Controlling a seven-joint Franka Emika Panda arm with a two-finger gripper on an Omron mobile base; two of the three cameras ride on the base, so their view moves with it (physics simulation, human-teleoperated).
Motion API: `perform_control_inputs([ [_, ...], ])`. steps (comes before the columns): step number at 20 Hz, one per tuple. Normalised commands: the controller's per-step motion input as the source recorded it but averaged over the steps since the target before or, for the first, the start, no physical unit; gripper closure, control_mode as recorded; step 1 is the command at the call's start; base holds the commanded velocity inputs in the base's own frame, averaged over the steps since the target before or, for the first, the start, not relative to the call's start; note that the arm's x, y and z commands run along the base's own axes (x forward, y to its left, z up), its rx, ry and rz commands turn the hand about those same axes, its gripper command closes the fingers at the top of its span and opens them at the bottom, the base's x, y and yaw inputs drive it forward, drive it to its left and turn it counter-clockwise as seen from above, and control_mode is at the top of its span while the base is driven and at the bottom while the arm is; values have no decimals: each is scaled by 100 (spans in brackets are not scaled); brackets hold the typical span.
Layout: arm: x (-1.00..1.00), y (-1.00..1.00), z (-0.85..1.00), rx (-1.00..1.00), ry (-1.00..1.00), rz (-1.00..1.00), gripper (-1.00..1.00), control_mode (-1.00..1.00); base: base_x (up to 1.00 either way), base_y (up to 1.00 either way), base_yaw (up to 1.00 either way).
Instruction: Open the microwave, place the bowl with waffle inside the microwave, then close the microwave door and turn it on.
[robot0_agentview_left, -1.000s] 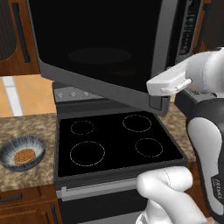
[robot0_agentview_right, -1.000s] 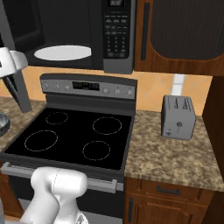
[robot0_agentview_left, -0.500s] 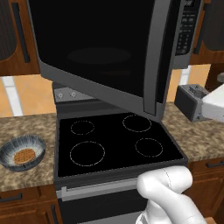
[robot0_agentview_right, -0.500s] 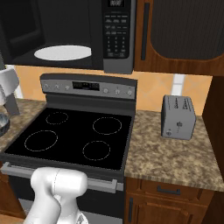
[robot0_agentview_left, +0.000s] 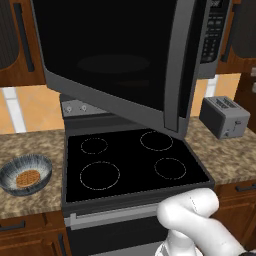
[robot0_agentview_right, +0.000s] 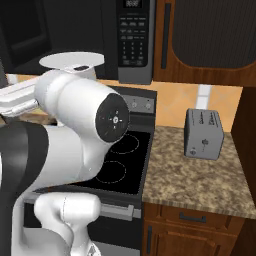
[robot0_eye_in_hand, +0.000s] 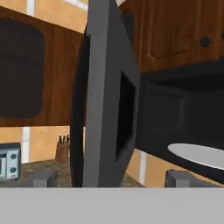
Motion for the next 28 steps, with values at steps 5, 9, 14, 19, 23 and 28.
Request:
perform_control_inputs([
  [5,97,15,-30,2,0,29,-100,-100,0,0,0],
  [9,100,39,-35,0,6,13,-100,-100,0,0,0],
  [14,70,61,-3,1,9,10,-100,-100,0,0,0],
  [19,11,90,0,2,13,21,-100,-100,0,0,0],
  [23,-3,97,-1,2,9,28,-100,-100,0,0,0],
  [28,-48,100,0,0,2,29,-100,-100,0,0,0],
])
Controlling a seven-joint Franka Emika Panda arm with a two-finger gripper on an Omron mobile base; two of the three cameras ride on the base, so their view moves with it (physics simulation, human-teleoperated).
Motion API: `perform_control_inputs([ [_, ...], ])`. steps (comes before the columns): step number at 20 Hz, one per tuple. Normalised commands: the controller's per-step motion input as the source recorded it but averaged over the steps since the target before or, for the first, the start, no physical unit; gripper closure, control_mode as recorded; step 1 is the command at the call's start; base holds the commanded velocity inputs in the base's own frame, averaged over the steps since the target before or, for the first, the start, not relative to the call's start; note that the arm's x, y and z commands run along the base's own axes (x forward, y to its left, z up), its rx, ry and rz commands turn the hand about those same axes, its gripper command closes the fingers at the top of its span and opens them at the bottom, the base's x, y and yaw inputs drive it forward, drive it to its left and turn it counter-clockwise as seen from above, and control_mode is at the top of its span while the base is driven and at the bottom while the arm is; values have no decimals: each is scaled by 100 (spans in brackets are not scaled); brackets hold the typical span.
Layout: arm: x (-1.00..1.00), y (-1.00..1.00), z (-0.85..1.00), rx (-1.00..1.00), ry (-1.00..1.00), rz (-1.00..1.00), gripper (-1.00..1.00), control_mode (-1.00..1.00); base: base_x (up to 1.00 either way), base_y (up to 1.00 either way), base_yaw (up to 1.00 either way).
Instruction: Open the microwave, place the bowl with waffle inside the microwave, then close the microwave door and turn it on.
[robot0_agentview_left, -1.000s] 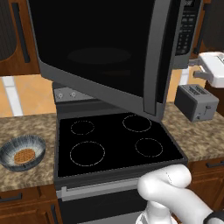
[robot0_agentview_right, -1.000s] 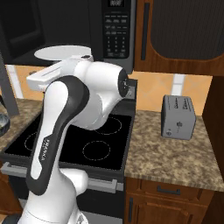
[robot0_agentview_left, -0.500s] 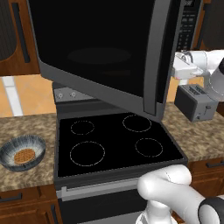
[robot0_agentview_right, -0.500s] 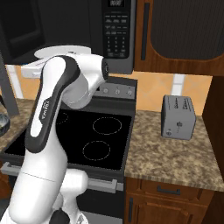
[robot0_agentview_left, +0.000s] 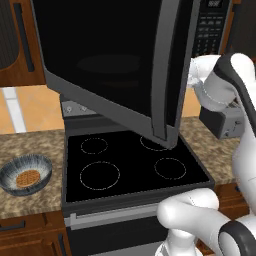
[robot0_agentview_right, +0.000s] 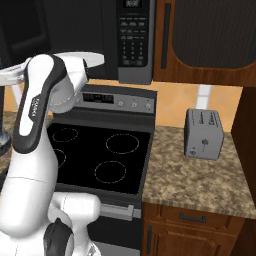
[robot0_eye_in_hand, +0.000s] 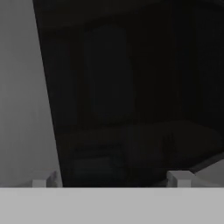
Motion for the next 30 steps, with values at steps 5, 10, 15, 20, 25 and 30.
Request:
perform_control_inputs([
  [5,-58,100,0,0,0,23,-100,-100,0,0,0],
  [10,-22,100,1,0,-4,8,-100,-100,0,0,0],
  [15,-3,100,5,-2,-1,0,-100,-100,0,0,0],
  [20,0,97,0,-1,0,0,-100,-100,0,0,0],
  [25,0,43,0,0,0,0,-100,-100,0,0,0],
  [30,-19,18,0,0,0,-5,-100,-100,0,0,0],
])
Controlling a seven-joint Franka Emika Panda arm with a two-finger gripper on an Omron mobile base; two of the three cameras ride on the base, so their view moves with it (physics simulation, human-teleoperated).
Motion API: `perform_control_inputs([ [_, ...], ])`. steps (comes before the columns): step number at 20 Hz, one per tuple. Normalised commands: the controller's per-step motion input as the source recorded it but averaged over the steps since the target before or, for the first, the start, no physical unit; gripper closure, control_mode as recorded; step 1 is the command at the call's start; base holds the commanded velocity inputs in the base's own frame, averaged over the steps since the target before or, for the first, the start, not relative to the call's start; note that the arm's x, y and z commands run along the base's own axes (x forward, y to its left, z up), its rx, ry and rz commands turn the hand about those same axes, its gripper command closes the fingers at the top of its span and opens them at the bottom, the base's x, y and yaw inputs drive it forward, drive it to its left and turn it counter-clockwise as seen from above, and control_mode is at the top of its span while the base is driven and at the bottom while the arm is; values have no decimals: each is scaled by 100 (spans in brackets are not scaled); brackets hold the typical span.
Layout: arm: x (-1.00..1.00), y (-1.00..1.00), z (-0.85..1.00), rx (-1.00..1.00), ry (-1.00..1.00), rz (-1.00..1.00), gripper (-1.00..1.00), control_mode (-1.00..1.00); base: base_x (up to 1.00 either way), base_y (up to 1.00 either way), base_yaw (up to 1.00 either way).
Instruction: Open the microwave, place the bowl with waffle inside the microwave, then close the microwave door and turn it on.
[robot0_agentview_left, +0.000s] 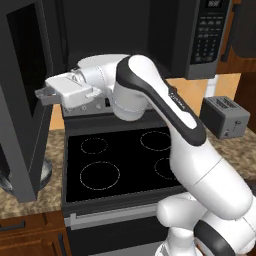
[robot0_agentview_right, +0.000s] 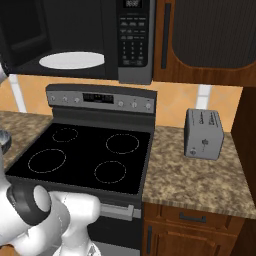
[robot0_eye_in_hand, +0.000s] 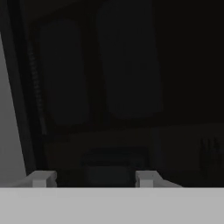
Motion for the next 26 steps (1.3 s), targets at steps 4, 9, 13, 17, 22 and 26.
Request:
perform_control_inputs([
  [4,-71,-78,8,0,-7,-19,-100,-100,0,0,0],
  [9,-56,-98,21,0,-3,-22,-100,-100,0,0,0],
  [13,-20,-80,38,-7,8,-30,-100,-100,0,0,0],
  [17,-5,-92,35,-10,16,-37,-100,-100,0,0,0],
  [22,0,-78,12,-17,30,-42,-100,-100,0,0,0],
  [26,4,-12,-2,-25,43,-36,-100,-100,0,0,0],
])
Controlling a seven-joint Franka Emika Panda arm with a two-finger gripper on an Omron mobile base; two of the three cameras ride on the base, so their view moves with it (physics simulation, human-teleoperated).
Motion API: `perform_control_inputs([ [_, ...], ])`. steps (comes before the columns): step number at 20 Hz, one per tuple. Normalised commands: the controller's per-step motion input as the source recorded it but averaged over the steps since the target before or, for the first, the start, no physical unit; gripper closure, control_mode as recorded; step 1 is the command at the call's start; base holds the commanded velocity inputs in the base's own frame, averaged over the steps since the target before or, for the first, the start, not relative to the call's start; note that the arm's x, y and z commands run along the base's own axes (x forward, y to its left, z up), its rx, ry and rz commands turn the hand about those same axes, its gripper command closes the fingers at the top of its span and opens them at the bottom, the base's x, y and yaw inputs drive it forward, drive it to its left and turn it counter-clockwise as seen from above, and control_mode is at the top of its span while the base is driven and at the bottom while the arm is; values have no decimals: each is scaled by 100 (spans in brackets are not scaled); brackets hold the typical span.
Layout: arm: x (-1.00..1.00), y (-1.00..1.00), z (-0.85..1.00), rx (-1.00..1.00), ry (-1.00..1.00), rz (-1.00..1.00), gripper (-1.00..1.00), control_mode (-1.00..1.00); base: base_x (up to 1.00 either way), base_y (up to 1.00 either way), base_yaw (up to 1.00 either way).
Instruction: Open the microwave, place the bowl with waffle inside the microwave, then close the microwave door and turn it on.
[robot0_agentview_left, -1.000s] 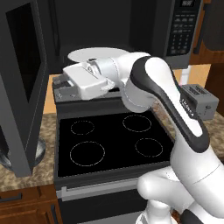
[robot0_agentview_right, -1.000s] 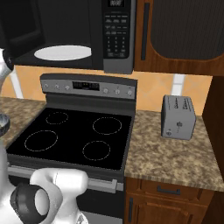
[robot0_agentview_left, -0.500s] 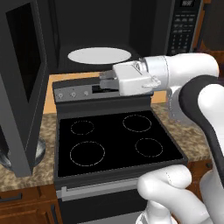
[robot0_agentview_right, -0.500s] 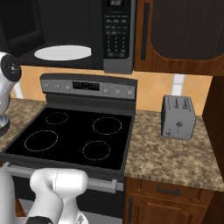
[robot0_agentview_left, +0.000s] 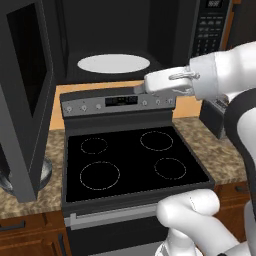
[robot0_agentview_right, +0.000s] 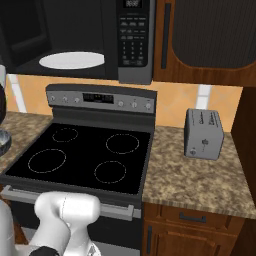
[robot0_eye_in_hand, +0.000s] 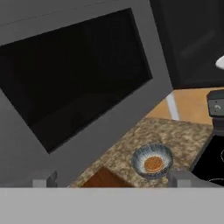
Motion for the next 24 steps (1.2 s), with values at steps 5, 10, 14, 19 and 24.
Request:
perform_control_inputs([
  [5,46,0,-41,-11,26,-21,-100,-100,0,0,0],
  [10,51,0,-58,0,3,-2,-100,-100,0,0,0],
  [14,66,0,-100,0,15,0,-100,-100,0,0,0],
  [19,69,8,-75,0,34,-5,-100,-100,0,0,0],
  [24,70,25,16,-8,41,-14,-100,-100,0,0,0],
])
